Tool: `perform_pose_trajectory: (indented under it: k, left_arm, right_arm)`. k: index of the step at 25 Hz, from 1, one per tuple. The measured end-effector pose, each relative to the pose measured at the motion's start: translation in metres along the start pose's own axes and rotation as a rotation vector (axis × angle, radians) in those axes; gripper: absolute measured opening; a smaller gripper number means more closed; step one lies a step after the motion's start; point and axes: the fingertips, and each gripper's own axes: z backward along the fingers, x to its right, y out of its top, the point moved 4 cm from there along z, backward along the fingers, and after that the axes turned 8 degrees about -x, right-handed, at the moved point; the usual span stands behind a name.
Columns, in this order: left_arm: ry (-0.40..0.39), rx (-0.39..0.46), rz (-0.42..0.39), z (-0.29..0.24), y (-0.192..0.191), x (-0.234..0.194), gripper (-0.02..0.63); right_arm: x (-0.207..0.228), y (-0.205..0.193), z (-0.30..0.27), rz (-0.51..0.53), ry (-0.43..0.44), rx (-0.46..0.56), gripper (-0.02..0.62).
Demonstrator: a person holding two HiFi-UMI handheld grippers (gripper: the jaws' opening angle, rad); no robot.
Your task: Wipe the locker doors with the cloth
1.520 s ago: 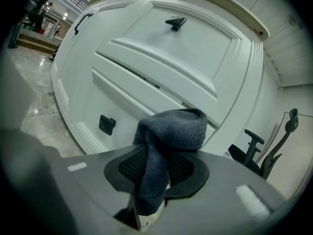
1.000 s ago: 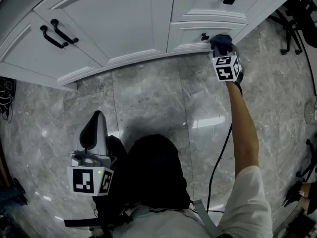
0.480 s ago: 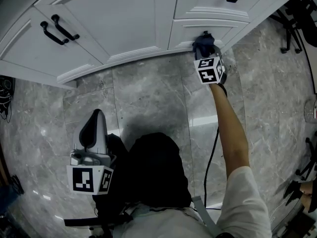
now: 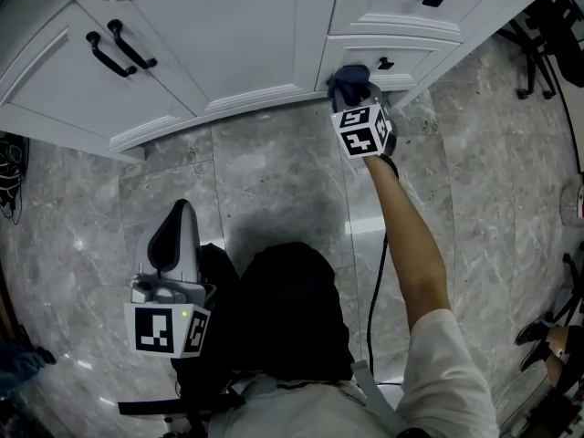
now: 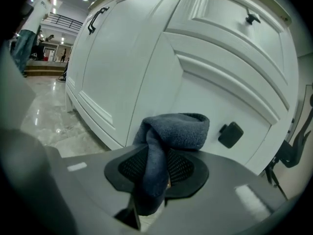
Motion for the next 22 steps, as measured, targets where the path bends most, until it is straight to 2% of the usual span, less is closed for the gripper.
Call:
perform_pose_trajectory:
  k: [10, 16, 22]
  left_arm:
    - [-0.023, 0.027, 0.03, 0.001, -0.001, -0.004, 0.002]
    - [-0.025, 0.04, 0.049, 0.008, -0.005, -0.016, 0.002]
    - [-0.001, 0.069, 0.074, 0.02, -0.005, -0.046, 0.002]
  right_arm:
    - [0.029, 0.054, 0.046, 0.076, -0.069, 0.068, 0.104]
    - [0.031, 0.074, 0.074, 0.042, -0.09, 0.127, 0.103]
    - [0.025, 0.095, 0.121, -0.04, -0.122, 0.272, 0.103]
